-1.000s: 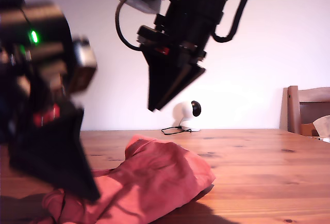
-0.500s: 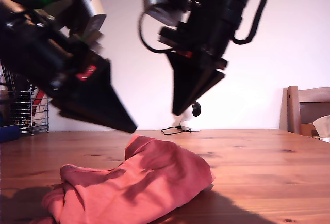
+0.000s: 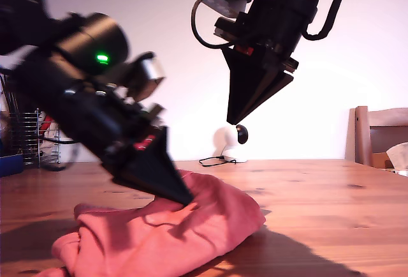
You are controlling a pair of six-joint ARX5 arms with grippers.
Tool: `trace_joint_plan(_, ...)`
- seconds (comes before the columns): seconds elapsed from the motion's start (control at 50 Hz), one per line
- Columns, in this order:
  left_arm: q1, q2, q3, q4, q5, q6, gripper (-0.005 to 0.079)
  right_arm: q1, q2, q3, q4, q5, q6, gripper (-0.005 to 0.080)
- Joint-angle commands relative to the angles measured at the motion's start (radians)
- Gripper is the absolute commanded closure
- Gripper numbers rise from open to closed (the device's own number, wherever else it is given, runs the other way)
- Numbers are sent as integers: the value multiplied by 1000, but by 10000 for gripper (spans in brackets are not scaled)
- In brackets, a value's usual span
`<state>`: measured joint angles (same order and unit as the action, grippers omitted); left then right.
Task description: Fold the underwear in front of you. After folding it, place it to the left side.
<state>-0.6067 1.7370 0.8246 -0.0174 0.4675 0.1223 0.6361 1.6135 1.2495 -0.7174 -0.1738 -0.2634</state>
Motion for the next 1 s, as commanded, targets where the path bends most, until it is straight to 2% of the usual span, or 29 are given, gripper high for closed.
trace_joint_plan(0.0, 8, 55, -24, -26, -40, 13, 766, 2, -10, 9, -3, 0, -6, 765)
trace_joint_plan(0.14, 38, 72, -24, -86, -66, 48, 766, -6, -10, 9, -7, 0, -17, 765)
trace_joint_plan(0.26, 95, 70, -24, -123, -108, 54, 766, -13, -10, 9, -12, 0, -22, 765)
trace_joint_plan(0.38, 170, 70, -24, -190, -198, 93, 766, -22, -10, 9, -22, 0, -25, 765)
trace_joint_plan(0.56, 326, 69, -24, -253, -376, 113, 766, -36, -10, 9, -37, -1, -32, 765)
trace_joint_plan(0.68, 438, 69, -24, -267, -527, 109, 766, -45, -10, 9, -44, 0, -34, 765)
trace_joint_plan(0.72, 477, 69, -24, -271, -585, 64, 766, -50, -10, 9, -47, -1, -43, 765)
trace_joint_plan(0.74, 496, 69, -24, -274, -585, 64, 766, -51, -10, 9, -48, 0, -45, 765)
trace_joint_plan(0.78, 532, 69, -24, -277, -666, 34, 766, -56, -10, 9, -51, -1, -50, 765)
trace_joint_plan(0.88, 598, 68, -23, -272, -687, 31, 766, -63, -10, 9, -42, -3, -50, 765)
trace_joint_plan(0.98, 611, 50, -12, -267, -677, 12, 766, -68, -10, 9, -17, -8, -50, 765)
